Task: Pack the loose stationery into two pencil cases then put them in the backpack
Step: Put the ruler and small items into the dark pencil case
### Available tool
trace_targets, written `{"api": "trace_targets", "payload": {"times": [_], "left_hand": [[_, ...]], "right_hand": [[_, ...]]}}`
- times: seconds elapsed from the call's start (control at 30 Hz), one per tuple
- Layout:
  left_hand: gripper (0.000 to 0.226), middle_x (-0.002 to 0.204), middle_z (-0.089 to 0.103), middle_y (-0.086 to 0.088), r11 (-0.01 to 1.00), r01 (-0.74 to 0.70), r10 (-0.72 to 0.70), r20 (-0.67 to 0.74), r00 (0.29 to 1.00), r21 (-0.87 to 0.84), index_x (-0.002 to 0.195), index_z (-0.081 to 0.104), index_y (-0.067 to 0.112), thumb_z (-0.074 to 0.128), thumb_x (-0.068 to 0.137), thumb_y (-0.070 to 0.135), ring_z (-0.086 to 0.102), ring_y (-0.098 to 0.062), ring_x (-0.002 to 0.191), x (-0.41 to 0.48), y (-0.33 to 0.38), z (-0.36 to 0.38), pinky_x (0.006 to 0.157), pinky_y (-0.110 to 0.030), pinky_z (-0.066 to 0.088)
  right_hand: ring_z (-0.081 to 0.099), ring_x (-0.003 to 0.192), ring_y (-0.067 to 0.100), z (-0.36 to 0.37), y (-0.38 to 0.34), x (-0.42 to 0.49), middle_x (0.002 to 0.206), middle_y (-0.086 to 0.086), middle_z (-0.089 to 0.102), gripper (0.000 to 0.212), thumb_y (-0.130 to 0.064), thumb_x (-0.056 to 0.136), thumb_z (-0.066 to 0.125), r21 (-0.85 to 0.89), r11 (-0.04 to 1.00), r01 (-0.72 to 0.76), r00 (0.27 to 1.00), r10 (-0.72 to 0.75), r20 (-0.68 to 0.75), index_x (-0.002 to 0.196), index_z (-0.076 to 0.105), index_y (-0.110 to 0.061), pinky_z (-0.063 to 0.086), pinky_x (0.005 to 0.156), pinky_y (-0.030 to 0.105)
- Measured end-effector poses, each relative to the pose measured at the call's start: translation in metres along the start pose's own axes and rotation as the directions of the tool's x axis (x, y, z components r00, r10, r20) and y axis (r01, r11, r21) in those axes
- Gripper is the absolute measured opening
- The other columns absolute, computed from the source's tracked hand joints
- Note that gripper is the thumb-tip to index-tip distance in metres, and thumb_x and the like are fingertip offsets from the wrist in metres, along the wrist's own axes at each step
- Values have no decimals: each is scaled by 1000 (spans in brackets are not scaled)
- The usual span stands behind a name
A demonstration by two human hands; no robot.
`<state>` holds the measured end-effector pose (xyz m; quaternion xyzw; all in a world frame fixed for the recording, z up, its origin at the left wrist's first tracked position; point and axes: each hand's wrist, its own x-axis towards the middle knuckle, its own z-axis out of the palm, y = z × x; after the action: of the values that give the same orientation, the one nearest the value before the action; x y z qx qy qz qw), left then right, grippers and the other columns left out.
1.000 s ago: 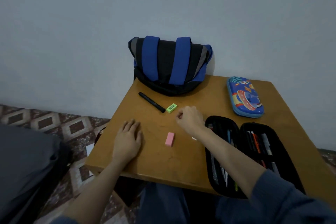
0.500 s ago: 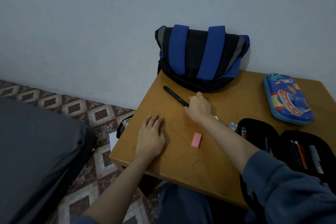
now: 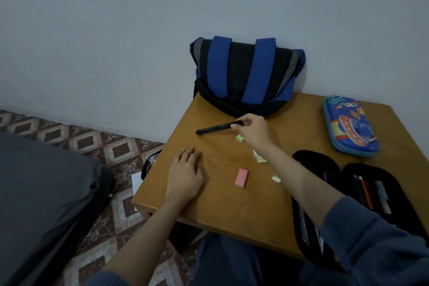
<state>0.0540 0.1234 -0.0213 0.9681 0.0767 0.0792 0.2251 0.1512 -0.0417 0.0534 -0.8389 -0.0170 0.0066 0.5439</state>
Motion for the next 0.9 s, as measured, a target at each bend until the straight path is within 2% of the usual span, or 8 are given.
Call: {"api": "trace_targets", "payload": {"times": [0.1, 0.2, 0.33, 0.43, 0.53, 0.73, 0.83, 0.9], "left_hand": [[42, 151, 33, 4, 1000, -3, 3, 3, 1000, -6, 139, 43, 21, 39, 98, 30, 18, -18, 142, 0, 1, 0, 116, -36, 19], [42, 150, 34, 2, 1000, -2, 2, 5, 1000, 13, 139, 43, 19, 39, 98, 29, 19, -19, 142, -1, 2, -2, 115, -35, 20], [43, 150, 35, 1, 996, 7, -8, 9, 1000, 87, 139, 44, 19, 37, 98, 31, 22, -20, 141, -4, 6, -4, 114, -35, 24], [42, 148, 38, -4, 988, 54, -60, 36, 998, 147, 136, 47, 15, 35, 99, 31, 29, -25, 138, 0, 19, -4, 110, -37, 29], [40, 125, 58, -14, 985, 117, -123, 43, 991, 123, 113, 62, 6, 35, 98, 31, 47, -31, 118, 4, 46, -7, 98, -39, 43], [33, 110, 64, -4, 989, -108, 116, 71, 991, -101, 111, 63, 12, 47, 95, 36, 53, -19, 106, -22, 127, 4, 90, -30, 46], [33, 85, 66, -2, 964, -149, 194, 197, 961, -220, 90, 64, 14, 51, 92, 44, 60, -14, 75, -36, 161, 7, 68, -30, 54], [33, 71, 60, 3, 962, -175, 240, 347, 907, -209, 77, 56, 20, 51, 90, 50, 55, -8, 60, -44, 176, 7, 53, -22, 46]], "right_hand": [[58, 67, 16, -29, -12, -10, 82, 5, 62, 5, -9, 87, 64, 360, 924, -128, 992, 115, 57, 86, 59, -10, 46, 54, 24], [59, 62, 19, -59, -18, -19, 89, 11, 66, 10, -13, 96, 51, 495, 851, -173, 985, 162, 66, 85, 53, -13, 48, 51, 26], [61, 55, 22, -99, -15, -34, 84, 13, 66, 11, -23, 102, 34, 474, 854, -213, 973, 229, 25, 105, 40, -14, 51, 45, 27], [55, 47, 17, -131, -5, -46, 81, 13, 63, 9, -19, 102, 35, 442, 872, -210, 968, 250, -34, 108, 34, -13, 48, 45, 26], [47, 41, 12, -156, 7, -52, 79, 13, 61, 8, -10, 100, 39, 401, 897, -185, 961, 251, -119, 103, 34, -14, 39, 46, 25], [43, 29, 6, -185, 27, -66, 73, 13, 60, 27, -8, 96, 47, 278, 952, -128, 942, 205, -266, 110, 28, -21, 33, 33, 16], [48, 40, 12, -188, 34, -72, 88, 18, 61, 29, -12, 92, 56, 171, 978, -119, 930, 170, -327, 108, 33, -21, 35, 33, 15], [49, 46, 15, -188, 39, -74, 100, 20, 61, 29, -14, 90, 59, 106, 987, -119, 931, 148, -335, 106, 35, -22, 37, 35, 14]]}}
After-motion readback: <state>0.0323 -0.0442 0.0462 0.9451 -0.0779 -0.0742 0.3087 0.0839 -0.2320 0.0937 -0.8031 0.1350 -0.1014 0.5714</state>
